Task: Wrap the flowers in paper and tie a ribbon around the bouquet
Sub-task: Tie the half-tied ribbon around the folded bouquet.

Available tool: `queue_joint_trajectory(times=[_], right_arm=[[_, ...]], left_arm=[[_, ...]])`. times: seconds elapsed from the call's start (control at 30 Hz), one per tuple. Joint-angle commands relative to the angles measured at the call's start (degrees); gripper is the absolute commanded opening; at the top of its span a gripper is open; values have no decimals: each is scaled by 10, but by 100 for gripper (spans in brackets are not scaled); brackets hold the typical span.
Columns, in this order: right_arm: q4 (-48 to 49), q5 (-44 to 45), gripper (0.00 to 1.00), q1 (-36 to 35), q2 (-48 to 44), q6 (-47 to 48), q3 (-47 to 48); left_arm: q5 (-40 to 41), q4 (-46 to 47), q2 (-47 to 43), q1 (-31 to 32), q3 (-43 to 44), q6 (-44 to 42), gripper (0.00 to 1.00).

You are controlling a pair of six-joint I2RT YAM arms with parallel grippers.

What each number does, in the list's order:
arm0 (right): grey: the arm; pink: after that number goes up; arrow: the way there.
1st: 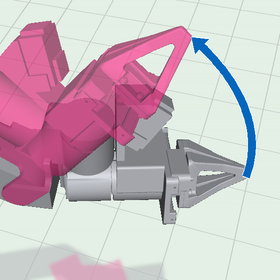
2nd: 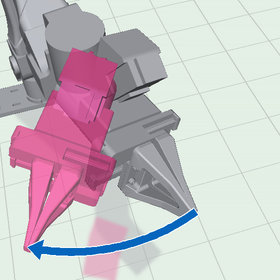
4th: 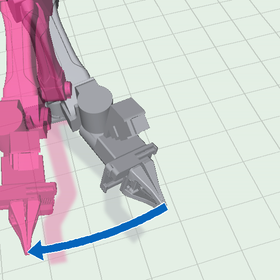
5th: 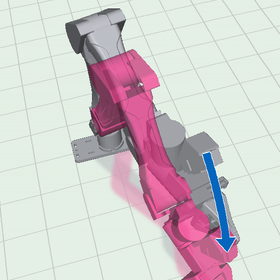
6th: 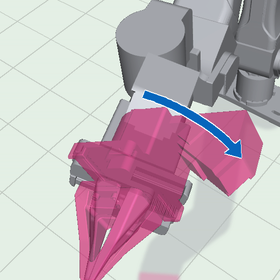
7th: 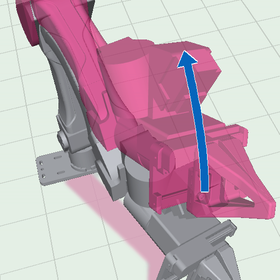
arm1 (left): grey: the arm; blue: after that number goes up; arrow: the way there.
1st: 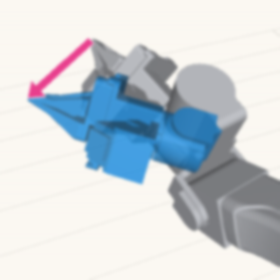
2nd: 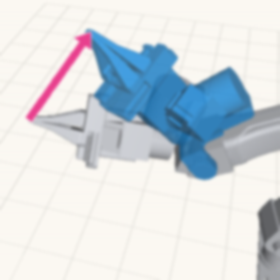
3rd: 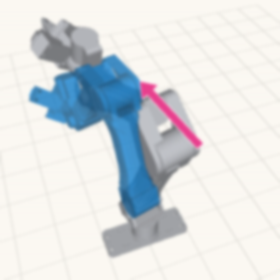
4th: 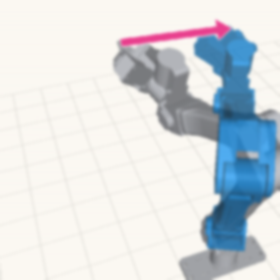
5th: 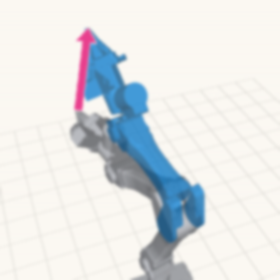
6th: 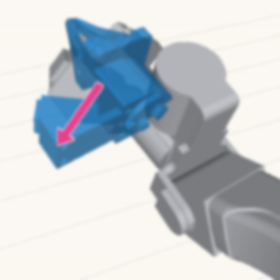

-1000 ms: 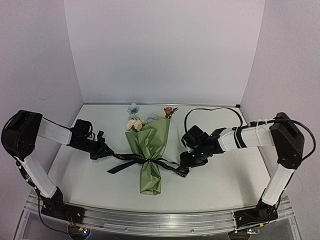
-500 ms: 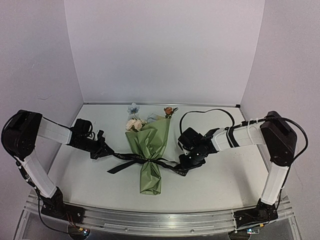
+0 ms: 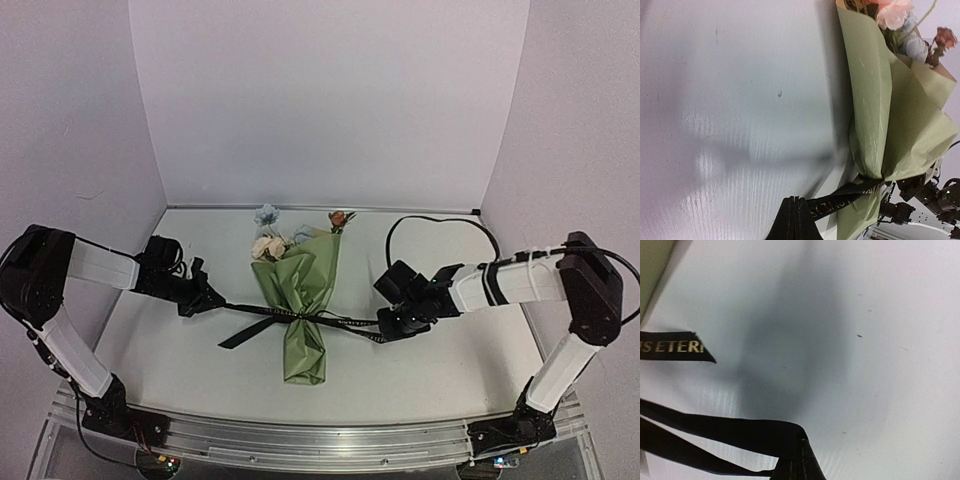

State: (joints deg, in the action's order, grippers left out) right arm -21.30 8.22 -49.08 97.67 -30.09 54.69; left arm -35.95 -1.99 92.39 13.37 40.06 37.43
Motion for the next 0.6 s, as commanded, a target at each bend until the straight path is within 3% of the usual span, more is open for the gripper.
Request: queue_joint_trajectory(times=[0.0,0.57], right_arm=[[43,110,0,-19,-67,-68,-57],[57,204,0,-34,-178,-132,-195]], left_arm=[[62,4,-44,-4,-24,19,0],[55,39,-56,-27,-59,50,0]])
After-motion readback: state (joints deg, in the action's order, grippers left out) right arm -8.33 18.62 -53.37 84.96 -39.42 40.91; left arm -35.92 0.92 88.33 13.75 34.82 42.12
